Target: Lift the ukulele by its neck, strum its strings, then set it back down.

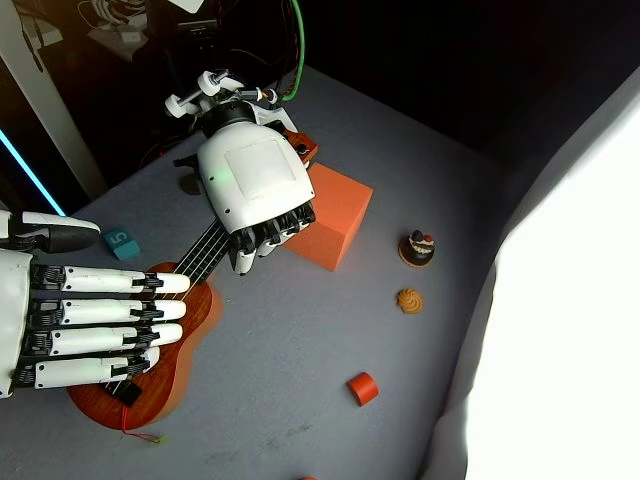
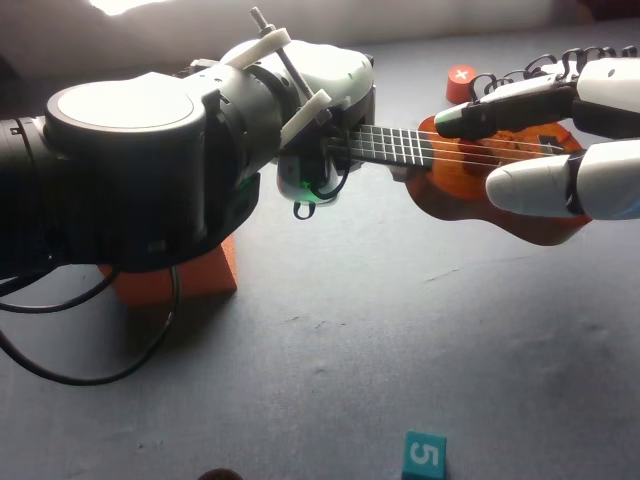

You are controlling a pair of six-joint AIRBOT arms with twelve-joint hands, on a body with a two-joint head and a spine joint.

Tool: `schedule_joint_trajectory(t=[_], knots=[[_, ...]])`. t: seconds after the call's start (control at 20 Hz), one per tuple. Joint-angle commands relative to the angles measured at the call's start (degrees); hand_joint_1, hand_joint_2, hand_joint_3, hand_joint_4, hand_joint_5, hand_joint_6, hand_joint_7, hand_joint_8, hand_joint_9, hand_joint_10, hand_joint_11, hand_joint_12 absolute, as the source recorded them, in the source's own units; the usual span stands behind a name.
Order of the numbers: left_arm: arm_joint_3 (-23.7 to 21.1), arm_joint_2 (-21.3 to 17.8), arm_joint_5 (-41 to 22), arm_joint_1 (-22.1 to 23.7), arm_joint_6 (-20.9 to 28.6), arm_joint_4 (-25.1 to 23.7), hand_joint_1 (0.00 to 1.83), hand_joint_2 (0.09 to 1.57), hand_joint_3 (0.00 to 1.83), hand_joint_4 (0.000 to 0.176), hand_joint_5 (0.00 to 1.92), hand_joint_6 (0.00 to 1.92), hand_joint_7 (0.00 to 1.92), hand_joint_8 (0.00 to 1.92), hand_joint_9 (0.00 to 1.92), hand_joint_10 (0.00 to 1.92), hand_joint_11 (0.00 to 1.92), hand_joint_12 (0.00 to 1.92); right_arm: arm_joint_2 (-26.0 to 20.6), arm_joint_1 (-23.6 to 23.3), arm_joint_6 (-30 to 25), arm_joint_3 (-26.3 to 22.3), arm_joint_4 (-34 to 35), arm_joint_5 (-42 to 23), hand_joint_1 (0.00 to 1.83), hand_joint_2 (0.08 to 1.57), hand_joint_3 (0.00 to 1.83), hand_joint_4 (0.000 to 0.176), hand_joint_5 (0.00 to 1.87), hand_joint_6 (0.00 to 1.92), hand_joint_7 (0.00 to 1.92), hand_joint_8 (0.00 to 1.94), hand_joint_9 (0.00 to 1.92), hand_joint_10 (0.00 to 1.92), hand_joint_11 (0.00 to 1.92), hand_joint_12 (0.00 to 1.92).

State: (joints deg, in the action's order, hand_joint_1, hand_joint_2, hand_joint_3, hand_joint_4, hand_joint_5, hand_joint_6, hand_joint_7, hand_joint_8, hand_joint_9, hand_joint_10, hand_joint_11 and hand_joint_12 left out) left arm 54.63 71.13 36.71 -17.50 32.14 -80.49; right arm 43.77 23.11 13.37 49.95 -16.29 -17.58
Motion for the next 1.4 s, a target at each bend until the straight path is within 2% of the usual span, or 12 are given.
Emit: schedule_joint_trajectory(t=[0.0,0.2,0.3,0.35,0.5,0.8,1.05,1.35], knots=[[-0.04,-0.32,0.32,0.93,-0.18,-3.55,1.47,1.28,0.01,0.138,1.36,1.92,1.51,1.92,1.60,1.92,1.62,1.92,-0.58,-0.47,-0.26,-0.65,0.22,-5.90,0.31,1.31,0.00,0.000,0.35,0.04,0.39,0.00,0.28,0.21,0.00,1.13],[0.06,-0.32,0.33,1.14,-0.32,-3.55,1.48,1.27,0.01,0.145,1.35,1.92,1.50,1.92,1.59,1.92,1.61,1.92,-1.64,-0.77,-0.43,-3.20,-1.12,-5.59,0.32,1.31,0.00,0.000,0.35,0.04,0.38,0.00,0.28,0.20,0.00,1.13],[0.14,-0.32,0.33,1.24,-0.42,-3.55,1.47,1.28,0.01,0.145,1.35,1.92,1.51,1.92,1.60,1.92,1.62,1.92,-1.77,-0.97,-1.74,-3.74,-1.11,-3.58,0.32,1.31,0.00,0.000,0.36,0.05,0.40,0.01,0.28,0.20,0.00,1.13],[0.15,-0.32,0.33,1.26,-0.46,-3.55,1.49,1.27,0.01,0.151,1.34,1.92,1.49,1.92,1.59,1.92,1.61,1.92,-1.88,-0.96,-2.90,-3.93,-1.11,-2.69,0.34,1.30,0.00,0.000,0.36,0.05,0.40,0.00,0.28,0.20,0.00,1.16],[0.16,-0.32,0.33,1.26,-0.57,-3.56,1.48,1.27,0.01,0.153,1.35,1.92,1.51,1.92,1.59,1.92,1.62,1.92,-2.06,-0.83,-3.14,-4.17,-1.12,-2.54,0.33,1.31,0.00,0.000,0.36,0.04,0.40,0.00,0.28,0.20,0.00,1.16],[0.21,-0.29,0.33,1.29,-0.72,-3.56,1.46,1.27,0.01,0.158,1.35,1.92,1.51,1.92,1.60,1.92,1.62,1.92,-2.18,-0.83,-3.10,-3.32,-1.12,-3.54,0.29,1.31,0.00,0.000,0.36,0.04,0.40,0.00,0.29,0.19,0.00,1.13],[0.18,-0.30,0.33,1.29,-0.73,-3.56,1.48,1.27,0.00,0.166,1.35,1.92,1.51,1.92,1.60,1.92,1.62,1.92,-1.81,-0.52,-3.12,-0.73,-0.83,-4.61,0.33,1.31,0.00,0.000,0.36,0.04,0.39,0.00,0.29,0.19,0.00,1.15],[0.21,-0.30,0.33,1.41,-0.82,-3.56,1.45,1.28,0.01,0.167,1.36,1.92,1.52,1.92,1.60,1.92,1.62,1.92,-1.85,-0.33,-3.88,-0.52,-0.72,-4.11,0.29,1.32,0.00,0.000,0.34,0.03,0.38,0.00,0.28,0.18,0.00,1.11]])
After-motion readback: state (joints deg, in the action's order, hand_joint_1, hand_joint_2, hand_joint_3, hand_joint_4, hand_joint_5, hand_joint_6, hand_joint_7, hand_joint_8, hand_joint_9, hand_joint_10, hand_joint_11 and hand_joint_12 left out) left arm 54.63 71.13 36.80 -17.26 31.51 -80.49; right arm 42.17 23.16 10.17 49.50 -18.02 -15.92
